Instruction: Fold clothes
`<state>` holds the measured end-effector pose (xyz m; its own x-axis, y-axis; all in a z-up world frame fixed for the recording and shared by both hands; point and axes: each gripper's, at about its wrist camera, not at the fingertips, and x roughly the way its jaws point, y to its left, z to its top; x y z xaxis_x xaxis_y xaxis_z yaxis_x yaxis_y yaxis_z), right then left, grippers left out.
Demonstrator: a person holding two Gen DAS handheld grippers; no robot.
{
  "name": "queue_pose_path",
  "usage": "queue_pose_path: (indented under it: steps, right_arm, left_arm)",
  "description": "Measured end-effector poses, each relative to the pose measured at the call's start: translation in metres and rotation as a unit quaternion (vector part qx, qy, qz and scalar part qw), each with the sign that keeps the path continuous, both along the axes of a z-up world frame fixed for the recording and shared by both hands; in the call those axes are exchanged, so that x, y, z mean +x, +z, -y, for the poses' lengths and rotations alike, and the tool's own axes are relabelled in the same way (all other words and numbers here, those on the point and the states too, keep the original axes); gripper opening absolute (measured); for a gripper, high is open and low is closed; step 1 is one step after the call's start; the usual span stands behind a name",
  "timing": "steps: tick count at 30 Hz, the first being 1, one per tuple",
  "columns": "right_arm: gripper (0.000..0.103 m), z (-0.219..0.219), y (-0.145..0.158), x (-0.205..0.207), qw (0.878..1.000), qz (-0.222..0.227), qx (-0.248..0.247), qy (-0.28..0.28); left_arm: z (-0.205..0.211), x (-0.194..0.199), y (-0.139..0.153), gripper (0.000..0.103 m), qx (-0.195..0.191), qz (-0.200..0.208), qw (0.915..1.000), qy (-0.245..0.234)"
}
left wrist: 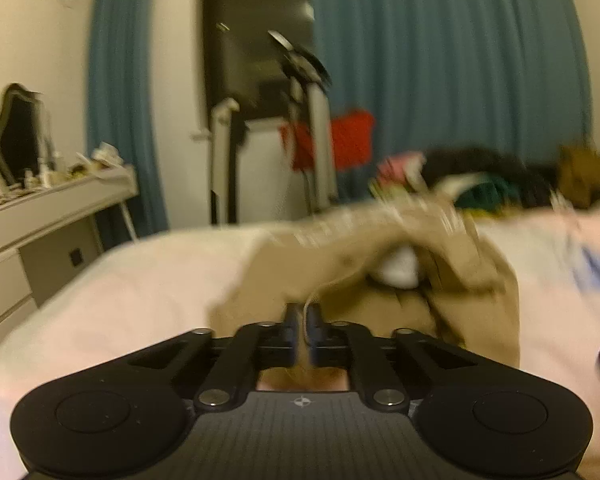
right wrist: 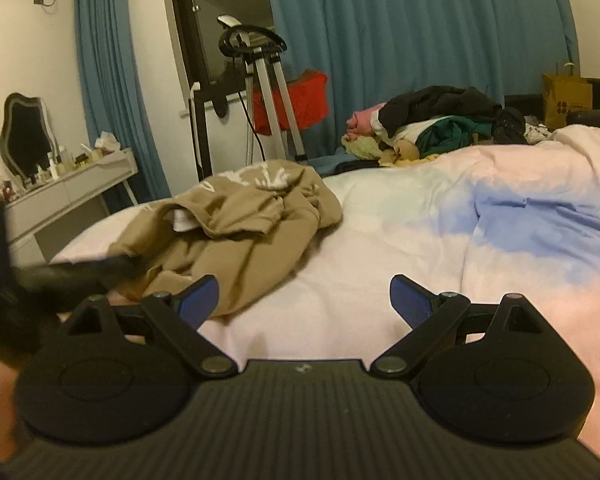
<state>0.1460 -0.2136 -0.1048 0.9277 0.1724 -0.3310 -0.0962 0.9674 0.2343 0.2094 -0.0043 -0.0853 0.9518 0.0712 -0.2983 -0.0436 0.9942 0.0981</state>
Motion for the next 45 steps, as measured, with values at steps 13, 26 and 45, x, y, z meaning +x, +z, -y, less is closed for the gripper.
queue_pose_path:
  steps: [13,26,45]
  right_arm:
    - [0.094,-0.015,0.019,-0.020,0.997,0.069,-0.038,0.026]
    - [0.094,-0.051,0.060,-0.091,0.988,0.117,-0.040,0.097]
    - [0.094,0.000,0.029,-0.047,0.994,-0.097,0.004,0.045]
  left_arm:
    - [-0.011,-0.127,0.093,0.001,-0.040,0.099,0.9912,-0.078]
    - [-0.033,-0.255,0.124,0.000,-0.103,0.138,0.9774,-0.123]
    - [0.011,-0.199,0.018,0.055,0.103,-0.184,0.9561,-0.204]
